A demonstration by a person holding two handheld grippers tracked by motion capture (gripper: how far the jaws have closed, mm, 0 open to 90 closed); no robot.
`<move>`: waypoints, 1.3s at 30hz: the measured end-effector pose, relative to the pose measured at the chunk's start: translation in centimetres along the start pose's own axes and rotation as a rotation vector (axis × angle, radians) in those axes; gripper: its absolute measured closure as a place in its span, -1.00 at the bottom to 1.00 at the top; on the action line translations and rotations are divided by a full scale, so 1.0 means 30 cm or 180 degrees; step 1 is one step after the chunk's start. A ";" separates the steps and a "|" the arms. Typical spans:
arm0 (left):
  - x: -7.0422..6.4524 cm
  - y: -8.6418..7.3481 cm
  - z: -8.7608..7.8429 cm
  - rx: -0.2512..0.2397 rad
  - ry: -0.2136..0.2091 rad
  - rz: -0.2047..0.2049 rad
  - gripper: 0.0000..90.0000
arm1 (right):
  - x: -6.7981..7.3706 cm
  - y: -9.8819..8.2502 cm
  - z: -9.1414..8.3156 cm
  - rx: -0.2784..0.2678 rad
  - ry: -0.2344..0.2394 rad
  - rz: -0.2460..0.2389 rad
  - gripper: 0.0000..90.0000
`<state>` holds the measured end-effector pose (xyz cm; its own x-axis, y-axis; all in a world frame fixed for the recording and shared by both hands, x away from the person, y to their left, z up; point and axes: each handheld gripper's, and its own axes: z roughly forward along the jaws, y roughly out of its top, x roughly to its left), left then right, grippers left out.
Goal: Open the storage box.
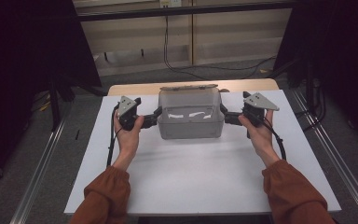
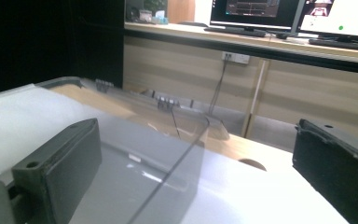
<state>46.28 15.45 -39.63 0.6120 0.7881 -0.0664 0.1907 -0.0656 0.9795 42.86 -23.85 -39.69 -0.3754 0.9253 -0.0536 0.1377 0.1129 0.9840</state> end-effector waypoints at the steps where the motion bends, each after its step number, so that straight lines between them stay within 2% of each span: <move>1: -0.002 -0.003 -0.007 0.0009 0.0003 -0.0006 -0.92 | 0.003 -0.006 -0.011 0.0002 -0.0005 -0.0003 -0.99; 3: -0.010 -0.012 -0.023 0.0017 -0.0031 -0.0028 -0.92 | 0.006 -0.016 -0.028 -0.0008 -0.0014 0.0017 -0.99; 9: -0.031 -0.033 -0.069 -0.0011 -0.0019 0.0051 -0.92 | 0.016 -0.031 -0.079 -0.0052 -0.0118 -0.0066 -1.00; 16: -0.036 -0.087 -0.098 0.0069 -0.0008 -0.0011 -0.93 | 0.025 -0.050 -0.147 -0.0072 -0.0100 -0.0023 -1.00; 20: -0.051 -0.091 -0.127 0.0027 -0.0008 0.0049 -0.93 | 0.022 -0.063 -0.194 -0.0115 -0.0150 -0.0010 -1.00; 23: -0.065 -0.098 -0.157 0.0014 0.0087 0.0110 -0.94 | 0.017 -0.072 -0.229 -0.0162 -0.0183 0.0023 -1.00; 25: -0.068 -0.101 -0.179 0.0005 0.0072 0.0117 -0.94 | 0.015 -0.080 -0.250 -0.0167 -0.0194 0.0035 -1.00; 32: -0.080 -0.120 -0.244 -0.0024 0.0169 0.0157 -0.94 | 0.010 -0.101 -0.323 -0.0218 -0.0241 0.0015 -1.00; 36: -0.087 -0.135 -0.273 -0.0050 0.0216 0.0091 -0.95 | 0.008 -0.114 -0.356 -0.0224 -0.0270 0.0043 -1.00; 39: -0.089 -0.145 -0.287 0.0020 0.0225 0.0077 -0.96 | 0.009 -0.122 -0.382 -0.0223 -0.0283 0.0064 -1.00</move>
<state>37.21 18.90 -42.06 0.5607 0.8275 -0.0289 0.1815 -0.0888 0.9794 31.75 -28.17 -41.36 -0.2899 0.9560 -0.0456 0.0788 0.0713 0.9943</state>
